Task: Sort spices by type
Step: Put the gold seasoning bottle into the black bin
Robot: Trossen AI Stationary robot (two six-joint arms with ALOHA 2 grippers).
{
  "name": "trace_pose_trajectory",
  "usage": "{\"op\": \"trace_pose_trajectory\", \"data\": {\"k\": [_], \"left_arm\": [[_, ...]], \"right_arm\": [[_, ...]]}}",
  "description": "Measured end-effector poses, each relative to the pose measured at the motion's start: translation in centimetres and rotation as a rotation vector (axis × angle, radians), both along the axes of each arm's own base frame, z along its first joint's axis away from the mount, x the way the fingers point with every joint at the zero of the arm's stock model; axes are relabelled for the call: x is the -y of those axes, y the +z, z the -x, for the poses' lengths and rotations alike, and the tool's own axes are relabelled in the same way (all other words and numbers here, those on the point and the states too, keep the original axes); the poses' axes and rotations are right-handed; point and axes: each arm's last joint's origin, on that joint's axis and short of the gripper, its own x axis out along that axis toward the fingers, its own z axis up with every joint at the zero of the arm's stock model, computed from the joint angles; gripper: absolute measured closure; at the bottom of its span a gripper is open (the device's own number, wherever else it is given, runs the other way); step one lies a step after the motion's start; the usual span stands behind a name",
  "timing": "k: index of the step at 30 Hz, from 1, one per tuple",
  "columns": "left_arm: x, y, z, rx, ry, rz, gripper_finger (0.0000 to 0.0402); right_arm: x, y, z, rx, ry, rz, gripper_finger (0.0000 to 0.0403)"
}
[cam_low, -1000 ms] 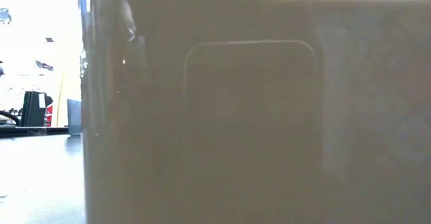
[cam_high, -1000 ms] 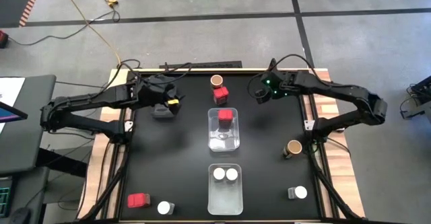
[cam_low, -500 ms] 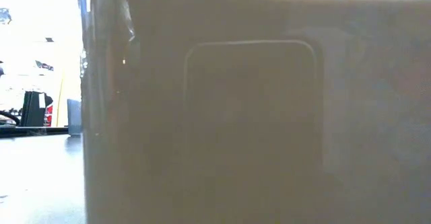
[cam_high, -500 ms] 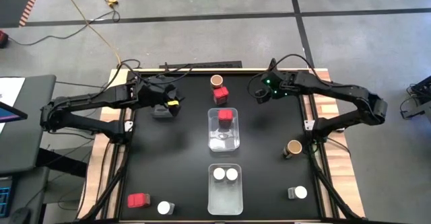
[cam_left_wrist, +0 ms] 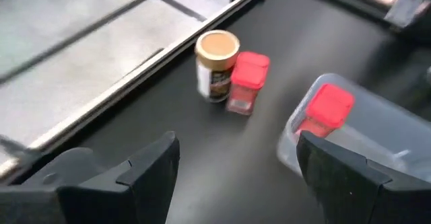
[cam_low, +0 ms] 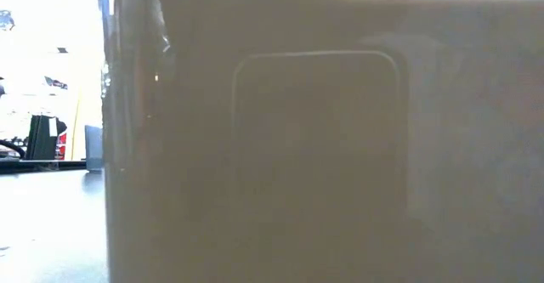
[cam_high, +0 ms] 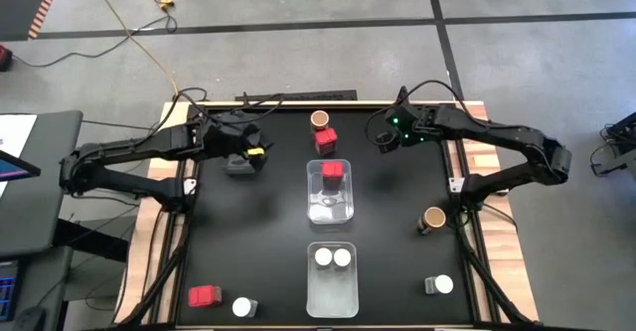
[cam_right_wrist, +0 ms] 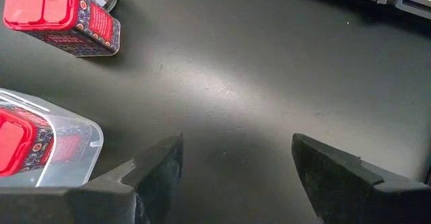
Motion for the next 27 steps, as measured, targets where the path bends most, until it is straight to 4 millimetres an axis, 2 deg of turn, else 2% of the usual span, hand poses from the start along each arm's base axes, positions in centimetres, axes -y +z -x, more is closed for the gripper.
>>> {"op": "trace_pose_trajectory", "data": {"k": [3, 8, 16, 21, 27], "left_arm": [[-1.2, 0.2, -0.3, 0.062, -0.006, 0.047, 0.0118], [-4.8, 1.8, -1.8, 0.051, -0.016, 0.036, 0.0118], [-11.1, 3.3, -8.4, -0.123, -0.192, -0.072, 0.0118], [-13.9, 2.4, -12.6, -0.242, -0.321, -0.067, 0.0118], [-16.3, 0.8, -16.6, -0.271, -0.374, -0.037, 0.0118]], "right_arm": [[0.0, 0.0, 0.0, 0.0, 0.0, 0.0, 0.0101], [0.0, 0.0, 0.0, 0.001, 0.0, 0.001, 0.0101], [0.0, 0.0, 0.0, 0.0, 0.001, 0.001, 0.0101], [0.0, 0.0, 0.0, 0.0, 0.001, 0.001, 0.0101], [0.0, 0.0, 0.0, 0.0, 0.002, 0.002, 0.0101]]}}
